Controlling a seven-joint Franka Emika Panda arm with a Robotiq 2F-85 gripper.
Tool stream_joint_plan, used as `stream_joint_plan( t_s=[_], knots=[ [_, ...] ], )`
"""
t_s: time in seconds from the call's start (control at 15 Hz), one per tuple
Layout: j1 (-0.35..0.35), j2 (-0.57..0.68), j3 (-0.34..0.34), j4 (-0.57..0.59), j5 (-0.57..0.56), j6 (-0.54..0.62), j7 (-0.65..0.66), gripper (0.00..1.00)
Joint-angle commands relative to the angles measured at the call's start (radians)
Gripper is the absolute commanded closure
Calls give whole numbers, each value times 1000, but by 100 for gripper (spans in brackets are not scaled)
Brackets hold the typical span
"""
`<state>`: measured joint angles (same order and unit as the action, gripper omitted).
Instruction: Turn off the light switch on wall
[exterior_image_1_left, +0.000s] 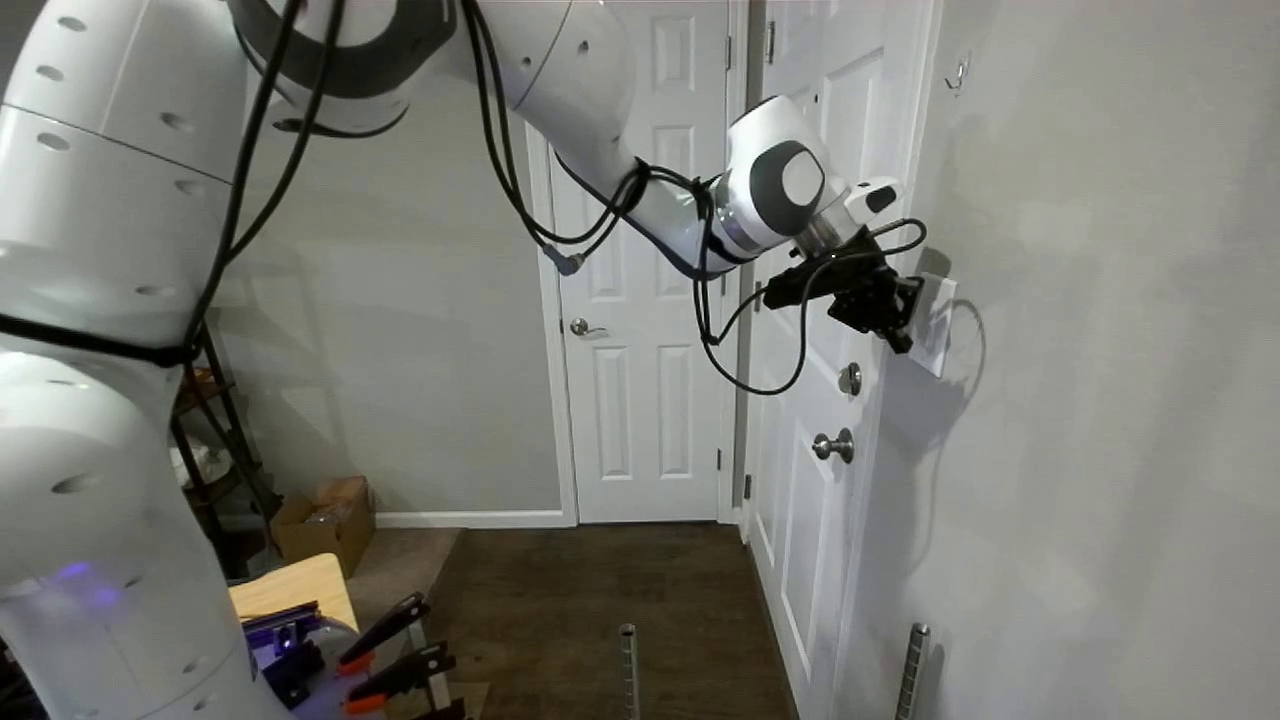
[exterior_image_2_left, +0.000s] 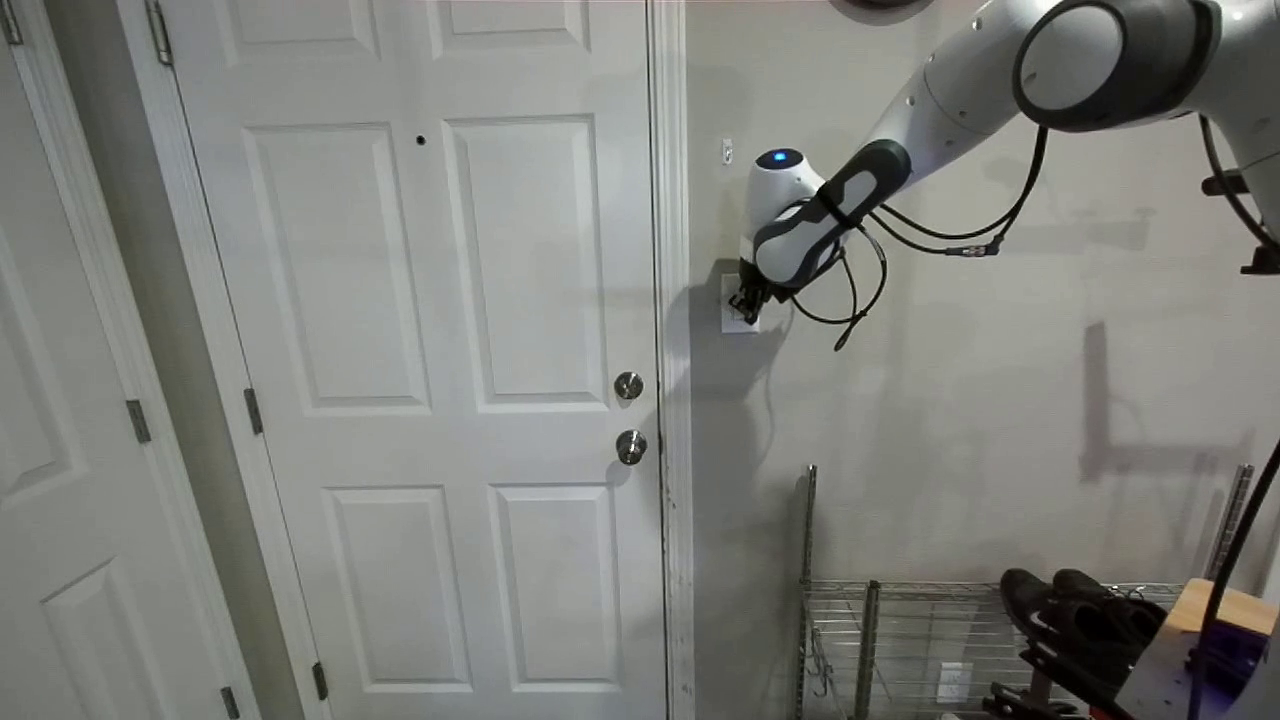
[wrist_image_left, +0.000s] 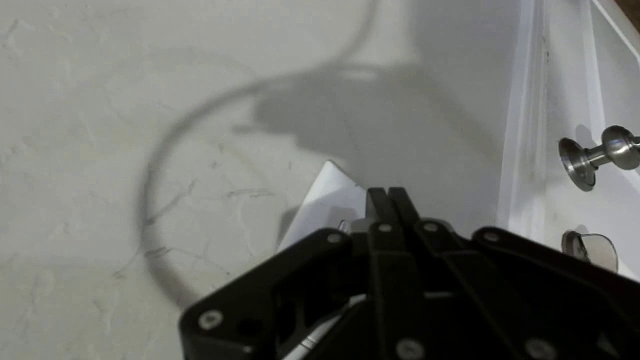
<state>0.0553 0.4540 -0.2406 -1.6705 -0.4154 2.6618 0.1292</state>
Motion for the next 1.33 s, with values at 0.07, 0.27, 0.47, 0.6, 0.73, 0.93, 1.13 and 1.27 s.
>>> stream_joint_plan(
  t_s=[0.07,0.27,0.47,0.6,0.73,0.93,1.13,1.27],
  knots=[
    [42,32,-58,35,-97,29,117,95],
    [51,48,-71,50,-119,33,151,94],
    [54,64,-73,63,-122,49,154,94],
    [63,81,-84,77,-130,67,164,95],
    [88,102,-120,100,-165,64,202,95],
    [131,120,-173,112,-243,33,294,95],
    [139,122,-175,110,-277,21,355,95],
    [124,116,-155,103,-259,29,364,98]
  ],
)
